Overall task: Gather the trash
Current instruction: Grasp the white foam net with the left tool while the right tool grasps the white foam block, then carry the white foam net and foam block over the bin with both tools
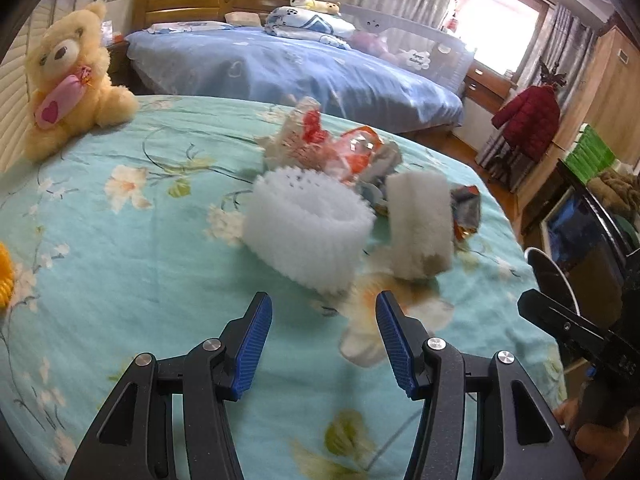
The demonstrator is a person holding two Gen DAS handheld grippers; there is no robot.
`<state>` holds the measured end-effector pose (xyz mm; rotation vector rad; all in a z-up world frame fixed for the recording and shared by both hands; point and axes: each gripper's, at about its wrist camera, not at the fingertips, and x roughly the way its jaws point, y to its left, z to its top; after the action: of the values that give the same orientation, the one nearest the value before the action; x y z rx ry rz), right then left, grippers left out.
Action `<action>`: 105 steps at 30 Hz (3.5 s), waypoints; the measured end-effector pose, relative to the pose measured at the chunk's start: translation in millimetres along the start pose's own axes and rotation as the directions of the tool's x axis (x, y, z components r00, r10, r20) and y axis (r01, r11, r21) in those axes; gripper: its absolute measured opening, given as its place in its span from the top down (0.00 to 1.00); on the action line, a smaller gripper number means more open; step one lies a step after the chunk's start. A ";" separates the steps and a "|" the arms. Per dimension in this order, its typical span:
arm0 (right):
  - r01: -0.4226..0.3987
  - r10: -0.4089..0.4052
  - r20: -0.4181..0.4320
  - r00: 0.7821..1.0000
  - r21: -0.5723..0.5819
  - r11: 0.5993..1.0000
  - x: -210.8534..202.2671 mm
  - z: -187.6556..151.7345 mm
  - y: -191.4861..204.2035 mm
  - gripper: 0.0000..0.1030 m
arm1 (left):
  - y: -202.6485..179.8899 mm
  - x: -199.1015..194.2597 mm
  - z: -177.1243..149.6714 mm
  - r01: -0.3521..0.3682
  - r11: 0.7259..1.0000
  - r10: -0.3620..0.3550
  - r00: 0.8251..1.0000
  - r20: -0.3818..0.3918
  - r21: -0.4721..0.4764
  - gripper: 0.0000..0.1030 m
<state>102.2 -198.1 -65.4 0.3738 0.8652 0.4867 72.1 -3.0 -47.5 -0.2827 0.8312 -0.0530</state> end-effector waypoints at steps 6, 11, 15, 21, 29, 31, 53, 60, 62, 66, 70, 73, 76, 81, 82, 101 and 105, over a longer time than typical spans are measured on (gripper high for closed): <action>-0.033 0.033 -0.020 0.999 0.012 0.999 18.4 8.5 3.0 0.22 | -4.1 16.3 14.5 -0.005 1.000 0.005 1.000 -0.004 0.023 0.48; -0.057 0.057 -0.038 0.998 0.006 0.998 33.6 17.2 8.4 0.22 | -3.0 40.5 24.4 -0.033 0.999 0.034 0.999 -0.029 0.034 0.52; -0.068 0.067 -0.061 0.996 -0.017 0.998 49.4 23.5 14.4 0.24 | 0.1 52.3 29.0 -0.002 1.000 0.003 0.999 -0.041 0.023 0.73; -0.082 0.078 -0.108 0.991 -0.031 0.996 70.8 24.5 20.3 0.52 | 7.0 54.7 29.6 0.029 0.999 -0.028 0.999 -0.034 0.016 0.82; -0.070 0.066 -0.087 0.994 -0.051 0.996 56.2 20.0 21.0 0.80 | 6.5 44.0 24.5 0.052 0.999 -0.051 0.999 -0.015 0.016 0.84; -0.060 0.055 -0.077 0.995 -0.059 0.996 49.1 18.1 21.0 0.81 | 5.2 41.7 23.3 0.057 0.998 -0.057 0.998 -0.011 0.020 0.84; 0.056 -0.058 0.044 0.997 0.042 0.998 -40.4 -9.9 -34.4 0.83 | -58.2 32.3 4.6 0.190 0.971 -0.185 0.981 -0.049 0.144 0.84; 0.080 -0.086 0.076 0.993 0.085 0.993 -64.8 -15.2 -56.9 0.83 | -84.6 37.8 2.8 0.231 0.952 -0.220 0.973 -0.075 0.201 0.84; 0.086 -0.095 0.083 0.992 0.097 0.992 -70.6 -17.8 -63.4 0.83 | -92.0 40.7 2.3 0.241 0.946 -0.228 0.970 -0.083 0.216 0.84; 0.100 -0.110 0.092 0.990 0.115 0.988 -81.0 -20.7 -73.9 0.83 | -110.4 43.3 -1.2 0.255 0.936 -0.239 0.966 -0.095 0.242 0.84; 0.110 -0.125 0.103 0.987 0.139 0.984 -89.7 -22.2 -84.7 0.83 | -126.7 47.0 -2.8 0.272 0.927 -0.252 0.962 -0.108 0.260 0.84; 0.117 -0.135 0.114 0.984 0.152 0.982 -96.6 -23.6 -91.4 0.83 | -139.0 49.6 -3.2 0.283 0.919 -0.260 0.959 -0.116 0.276 0.84; 0.126 -0.147 0.122 0.982 0.163 0.978 -102.2 -24.6 -98.2 0.83 | -150.2 52.5 -4.2 0.291 0.912 -0.267 0.956 -0.122 0.289 0.84; 0.141 -0.167 0.134 0.977 0.184 0.973 -111.8 -25.6 -110.5 0.83 | -164.5 58.3 -4.7 0.306 0.901 -0.278 0.952 -0.132 0.309 0.84; 0.144 -0.171 0.136 0.976 0.187 0.972 -113.6 -25.8 -112.4 0.83 | -167.2 59.0 -5.1 0.308 0.898 -0.280 0.951 -0.134 0.312 0.84; 0.212 -0.258 0.153 0.954 0.264 0.941 -140.2 -24.4 -155.3 0.83 | -227.3 81.5 -6.0 0.355 0.847 -0.311 0.935 -0.171 0.397 0.84; 0.223 -0.273 0.146 0.951 0.288 0.931 -143.4 -24.0 -167.1 0.83 | -238.9 88.9 -4.5 0.361 0.839 -0.314 0.932 -0.178 0.407 0.84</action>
<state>46.3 -412.4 -72.9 0.5405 0.7860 0.0948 144.0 -247.6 -50.4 0.0004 0.8416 -0.5863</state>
